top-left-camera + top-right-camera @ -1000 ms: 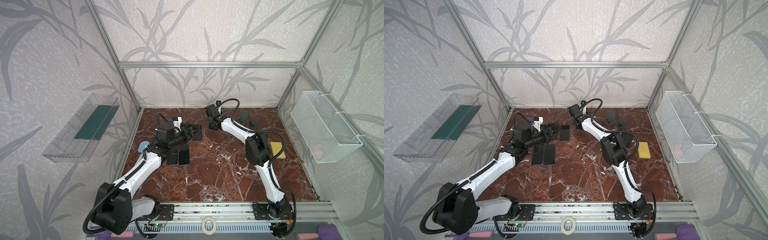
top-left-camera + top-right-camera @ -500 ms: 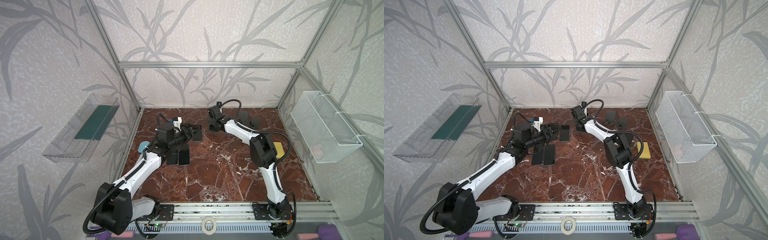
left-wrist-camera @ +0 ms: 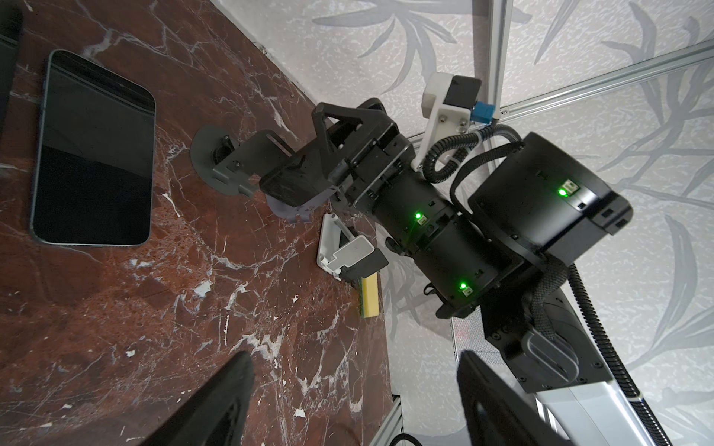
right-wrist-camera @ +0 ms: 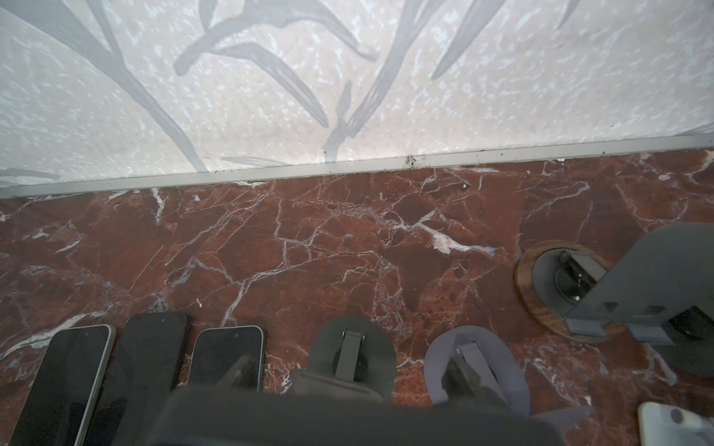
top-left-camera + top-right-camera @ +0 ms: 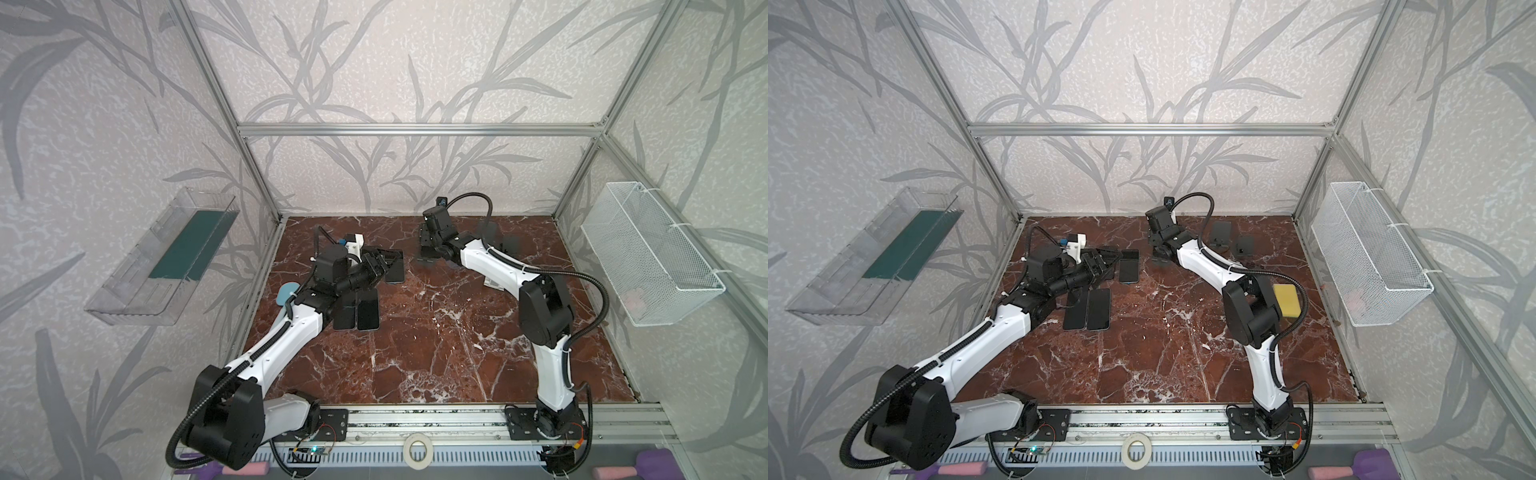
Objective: Remove the phone from the phone stand
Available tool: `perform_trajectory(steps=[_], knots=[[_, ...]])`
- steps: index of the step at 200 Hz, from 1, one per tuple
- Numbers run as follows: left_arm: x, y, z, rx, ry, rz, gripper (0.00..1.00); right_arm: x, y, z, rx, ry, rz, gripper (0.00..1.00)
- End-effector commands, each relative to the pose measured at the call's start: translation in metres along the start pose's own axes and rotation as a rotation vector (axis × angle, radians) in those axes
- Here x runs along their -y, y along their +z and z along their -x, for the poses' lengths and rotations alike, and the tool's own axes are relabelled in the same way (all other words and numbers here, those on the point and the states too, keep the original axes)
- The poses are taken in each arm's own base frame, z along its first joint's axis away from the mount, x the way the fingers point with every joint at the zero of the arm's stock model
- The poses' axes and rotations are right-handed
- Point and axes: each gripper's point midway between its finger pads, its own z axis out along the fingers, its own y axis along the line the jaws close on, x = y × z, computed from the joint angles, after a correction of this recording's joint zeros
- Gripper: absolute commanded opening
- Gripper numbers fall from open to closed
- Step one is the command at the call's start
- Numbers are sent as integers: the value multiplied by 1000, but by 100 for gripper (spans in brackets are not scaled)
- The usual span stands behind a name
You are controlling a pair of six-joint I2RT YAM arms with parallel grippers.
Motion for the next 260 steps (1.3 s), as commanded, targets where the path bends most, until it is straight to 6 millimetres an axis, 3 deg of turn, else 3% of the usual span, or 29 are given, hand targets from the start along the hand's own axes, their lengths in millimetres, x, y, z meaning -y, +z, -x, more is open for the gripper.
perform_trajectory(steps=[1,39,66,79,123,158,184,233,260], knots=[[20,-11,7,37,20,-53,83,-3,-37,47,105,6,49,67],[18,-22,22,110,31,-38,83,10,-67,46,131,8,72,67],[7,-28,35,150,23,4,83,27,-86,29,132,19,74,67],[1,-30,40,165,10,21,83,34,-104,30,147,34,88,67],[-9,-45,63,232,-12,56,83,57,-139,4,134,86,117,66],[-21,-61,83,306,-39,89,83,70,-151,-25,81,93,125,65],[-31,-58,84,313,-106,73,83,58,-155,-38,47,95,162,64],[-45,-54,88,319,-177,53,83,8,-150,-64,-31,35,242,63],[-40,-55,89,320,-183,24,83,-20,-152,-77,-58,28,288,63]])
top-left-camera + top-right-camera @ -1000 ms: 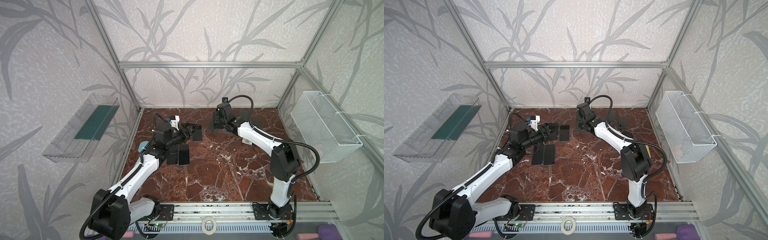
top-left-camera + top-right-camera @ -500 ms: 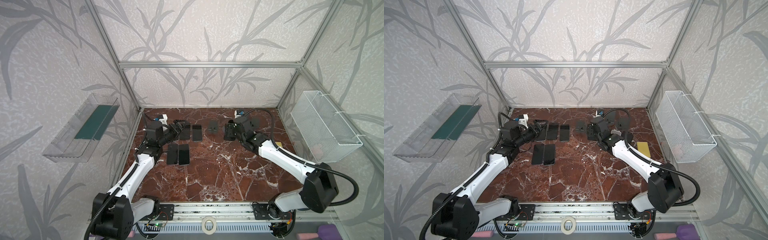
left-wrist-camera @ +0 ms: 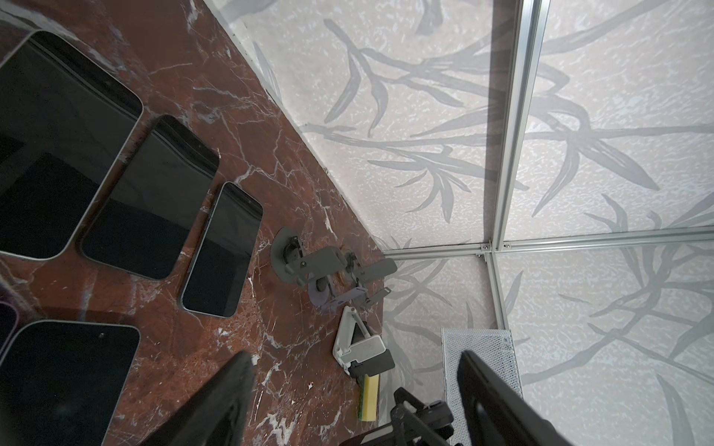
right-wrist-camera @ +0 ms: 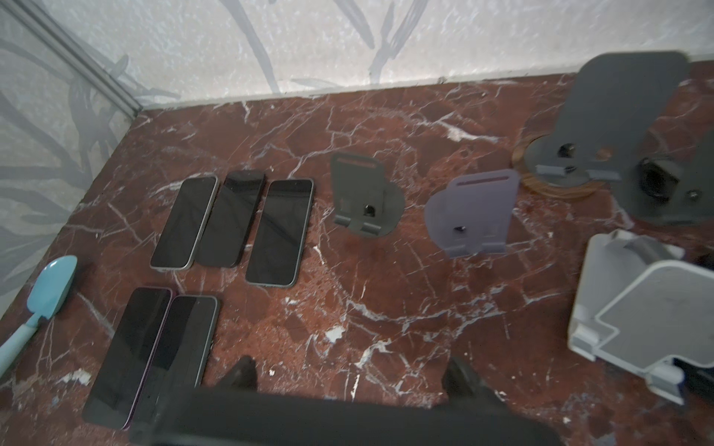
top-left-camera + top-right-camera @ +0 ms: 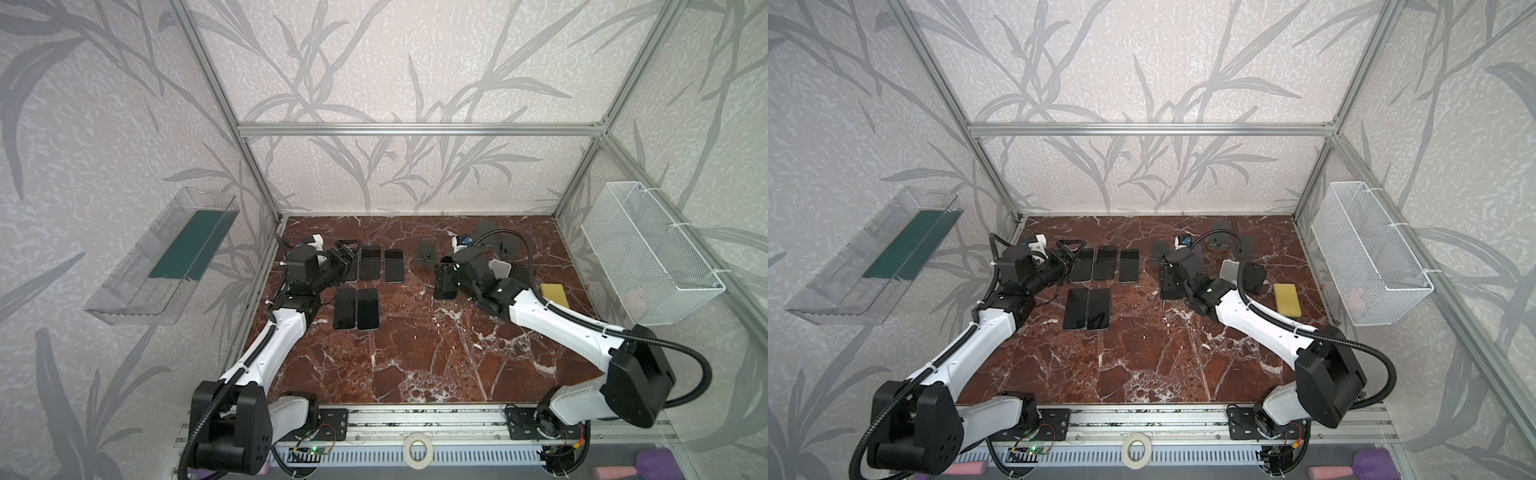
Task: Remove the phone from the phone stand
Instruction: 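Carry the black phone toward the flat phones nearer the robot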
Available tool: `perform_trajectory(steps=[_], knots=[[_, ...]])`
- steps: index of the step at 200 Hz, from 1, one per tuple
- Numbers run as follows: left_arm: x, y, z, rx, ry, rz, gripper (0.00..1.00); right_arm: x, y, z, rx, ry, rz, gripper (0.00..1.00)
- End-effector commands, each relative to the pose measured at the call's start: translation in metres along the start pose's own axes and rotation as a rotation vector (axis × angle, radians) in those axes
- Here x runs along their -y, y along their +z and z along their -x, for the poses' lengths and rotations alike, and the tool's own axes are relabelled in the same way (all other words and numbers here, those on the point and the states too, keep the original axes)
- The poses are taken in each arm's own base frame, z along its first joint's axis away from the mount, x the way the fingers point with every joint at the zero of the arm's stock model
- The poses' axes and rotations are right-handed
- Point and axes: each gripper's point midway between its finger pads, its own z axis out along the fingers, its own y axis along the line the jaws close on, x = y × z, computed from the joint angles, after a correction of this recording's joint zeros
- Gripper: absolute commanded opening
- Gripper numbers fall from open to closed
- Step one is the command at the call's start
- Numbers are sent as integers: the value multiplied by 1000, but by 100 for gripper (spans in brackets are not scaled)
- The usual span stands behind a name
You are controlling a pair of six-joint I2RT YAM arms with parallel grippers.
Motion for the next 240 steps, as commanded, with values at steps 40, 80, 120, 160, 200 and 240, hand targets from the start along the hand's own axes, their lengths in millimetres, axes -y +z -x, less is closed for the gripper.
perform_trajectory(steps=[40,80,120,160,200,240], knots=[[21,-6,4,10,-18,-84,83,-67,3,-15,-34,-29,105,63],[14,-4,4,14,-12,-60,83,-76,12,-56,-103,-36,119,63],[14,2,-1,-24,-61,-85,83,-68,21,-89,-186,-34,108,63],[17,-1,1,-10,-55,-95,83,-81,43,-120,-285,15,135,63],[17,-1,1,-10,-53,-94,83,-101,70,-138,-344,-1,153,62],[17,1,1,-18,-53,-97,83,-100,91,-145,-350,5,102,64]])
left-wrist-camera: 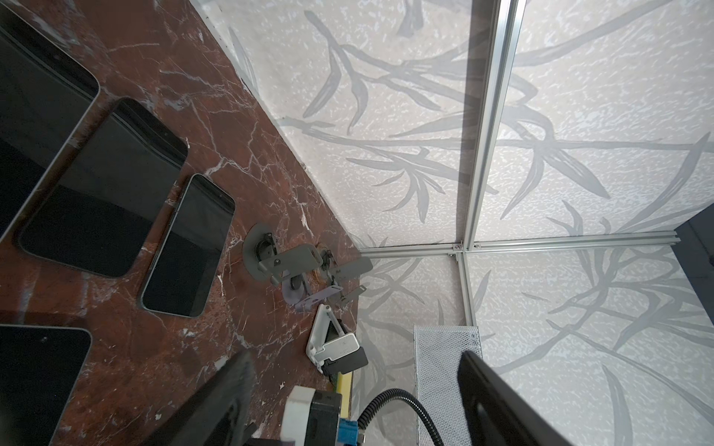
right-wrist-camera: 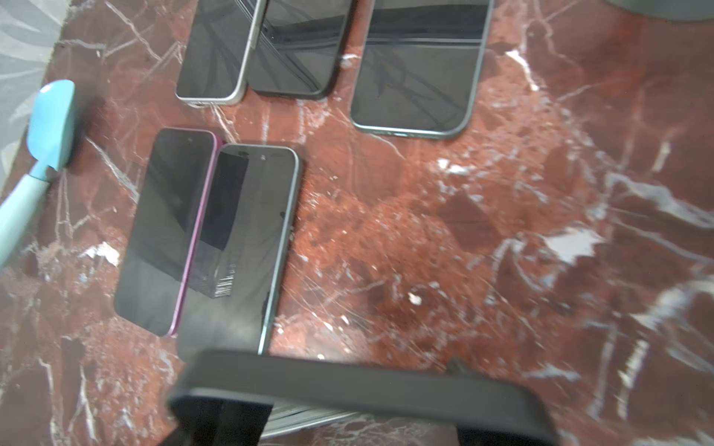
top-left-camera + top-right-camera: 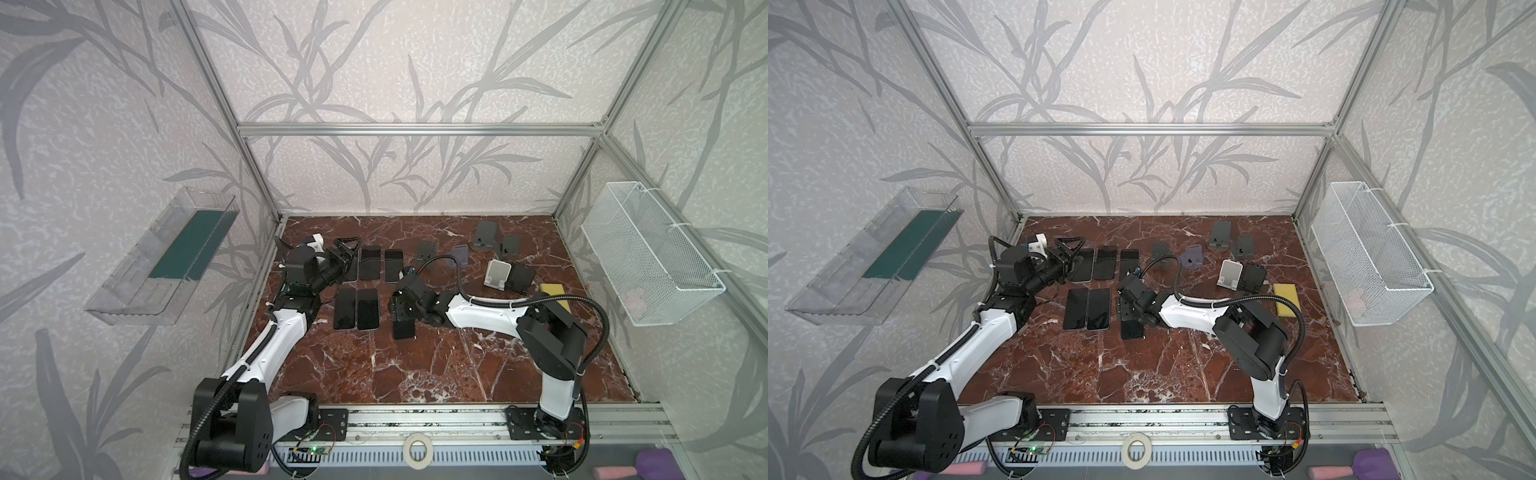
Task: Remove the phone from the phone stand
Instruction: 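Carry the black phone toward the flat phones nearer the robot, then lower the black phone flat beside the flat phones and open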
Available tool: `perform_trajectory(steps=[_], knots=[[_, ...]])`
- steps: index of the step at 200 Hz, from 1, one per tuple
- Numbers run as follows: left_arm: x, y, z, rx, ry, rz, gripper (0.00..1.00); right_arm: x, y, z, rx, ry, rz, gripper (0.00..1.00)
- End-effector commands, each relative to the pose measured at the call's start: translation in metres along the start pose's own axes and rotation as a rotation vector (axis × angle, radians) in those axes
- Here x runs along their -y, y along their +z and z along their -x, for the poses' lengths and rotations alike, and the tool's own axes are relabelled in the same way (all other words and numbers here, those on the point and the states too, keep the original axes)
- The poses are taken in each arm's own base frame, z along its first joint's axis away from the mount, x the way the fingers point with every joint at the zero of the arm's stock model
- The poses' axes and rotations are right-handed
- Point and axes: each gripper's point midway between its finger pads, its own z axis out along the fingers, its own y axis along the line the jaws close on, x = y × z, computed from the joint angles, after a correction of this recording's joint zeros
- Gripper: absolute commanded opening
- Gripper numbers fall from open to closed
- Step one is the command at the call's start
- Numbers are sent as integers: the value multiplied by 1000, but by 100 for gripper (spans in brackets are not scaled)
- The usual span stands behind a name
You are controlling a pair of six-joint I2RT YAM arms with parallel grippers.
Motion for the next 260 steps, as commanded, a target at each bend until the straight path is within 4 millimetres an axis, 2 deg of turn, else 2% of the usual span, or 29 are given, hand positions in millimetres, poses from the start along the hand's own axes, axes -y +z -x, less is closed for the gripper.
perform_trajectory(steps=[1,52,162,217,260], knots=[[6,0,1,-5,0,-31,83,7,17,-8,-18,16,-46,64],[8,-2,1,-2,8,-34,82,23,37,-19,-33,55,-128,65],[9,-3,1,1,14,-30,82,26,65,-23,-69,83,-201,69],[8,-3,1,2,0,-35,82,38,72,-39,-112,52,-272,72],[7,-2,0,1,-22,-41,82,42,71,-43,-125,51,-294,73]])
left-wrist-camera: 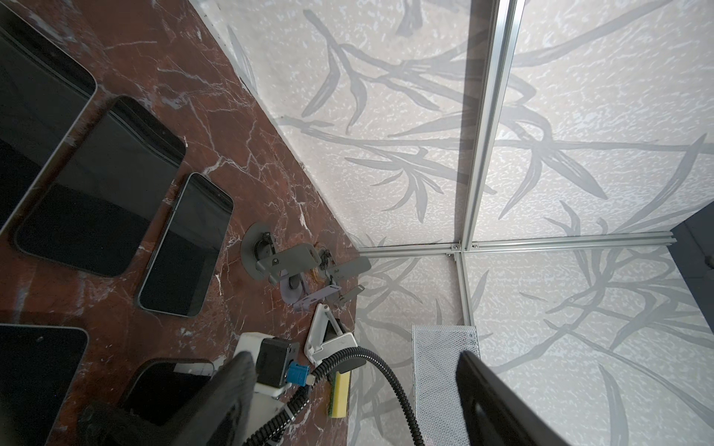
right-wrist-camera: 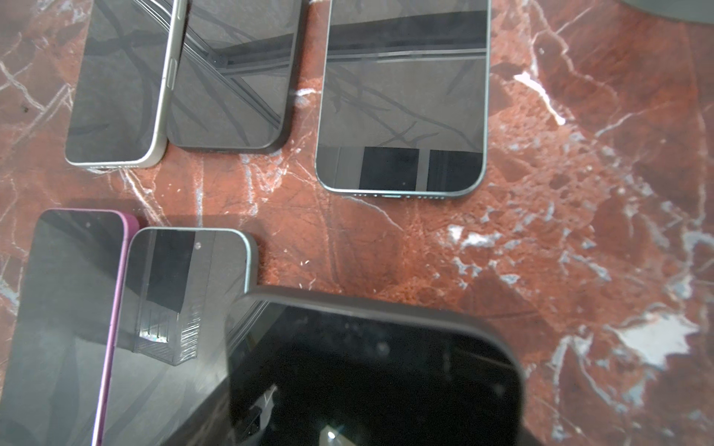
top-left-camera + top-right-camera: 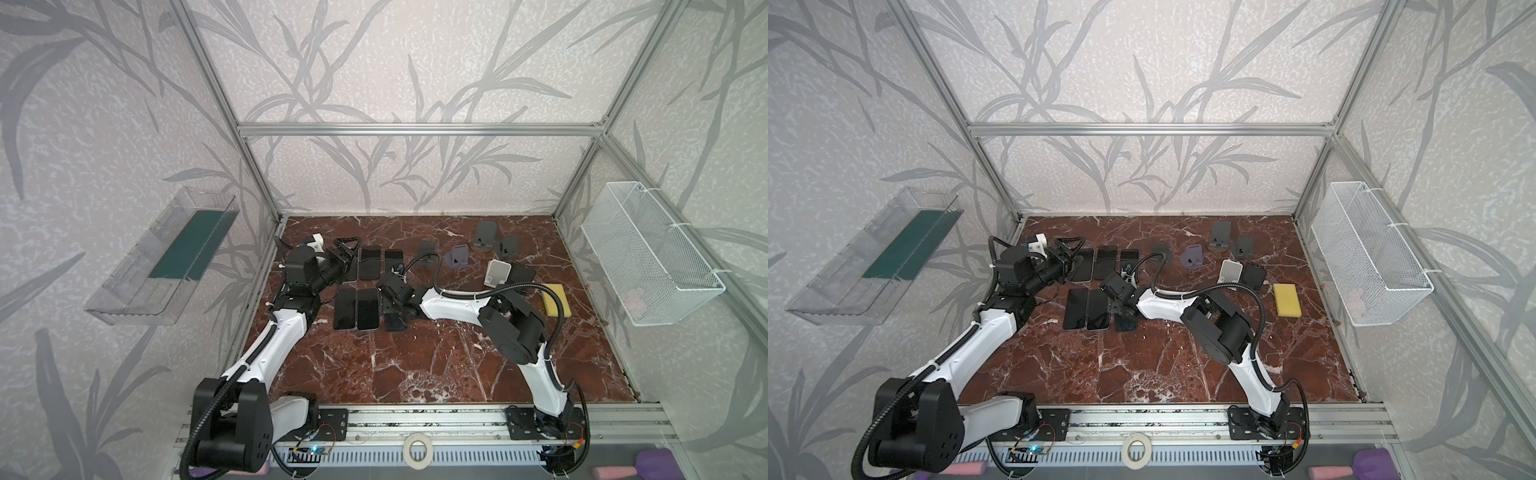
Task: Remove the phone from the phone stand
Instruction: 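Lower the black phone flat beside the flat phones and open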
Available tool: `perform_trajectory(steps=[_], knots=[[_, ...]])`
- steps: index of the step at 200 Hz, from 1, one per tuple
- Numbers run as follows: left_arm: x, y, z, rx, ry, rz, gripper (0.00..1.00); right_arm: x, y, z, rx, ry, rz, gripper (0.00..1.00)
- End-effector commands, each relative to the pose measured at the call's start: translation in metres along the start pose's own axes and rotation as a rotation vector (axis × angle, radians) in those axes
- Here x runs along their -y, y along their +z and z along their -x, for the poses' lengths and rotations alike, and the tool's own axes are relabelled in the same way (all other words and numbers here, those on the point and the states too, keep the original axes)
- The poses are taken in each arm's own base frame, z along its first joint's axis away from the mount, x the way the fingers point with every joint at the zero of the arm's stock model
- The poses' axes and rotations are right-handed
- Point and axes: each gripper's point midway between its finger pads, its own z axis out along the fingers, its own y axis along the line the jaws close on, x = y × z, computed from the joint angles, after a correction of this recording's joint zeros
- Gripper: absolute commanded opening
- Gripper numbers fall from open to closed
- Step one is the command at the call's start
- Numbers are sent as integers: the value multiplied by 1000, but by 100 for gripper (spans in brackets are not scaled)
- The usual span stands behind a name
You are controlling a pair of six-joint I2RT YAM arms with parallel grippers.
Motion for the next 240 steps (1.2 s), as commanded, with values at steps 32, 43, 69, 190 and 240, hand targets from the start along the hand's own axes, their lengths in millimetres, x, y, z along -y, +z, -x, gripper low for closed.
perform_trajectory(steps=[32,43,69,190,240], knots=[[1,0,0,1,-29,-26,82,43,17,-62,-158,-41,-127,73],[0,0,-1,-2,-32,-25,82,42,15,-65,-161,-35,-118,74],[-1,1,0,0,-33,-26,82,39,14,-69,-182,-25,-93,74],[-2,2,-2,-6,-37,-29,82,44,5,-72,-165,4,-84,76],[-2,3,-2,-11,-38,-31,82,47,1,-66,-152,34,-101,78]])
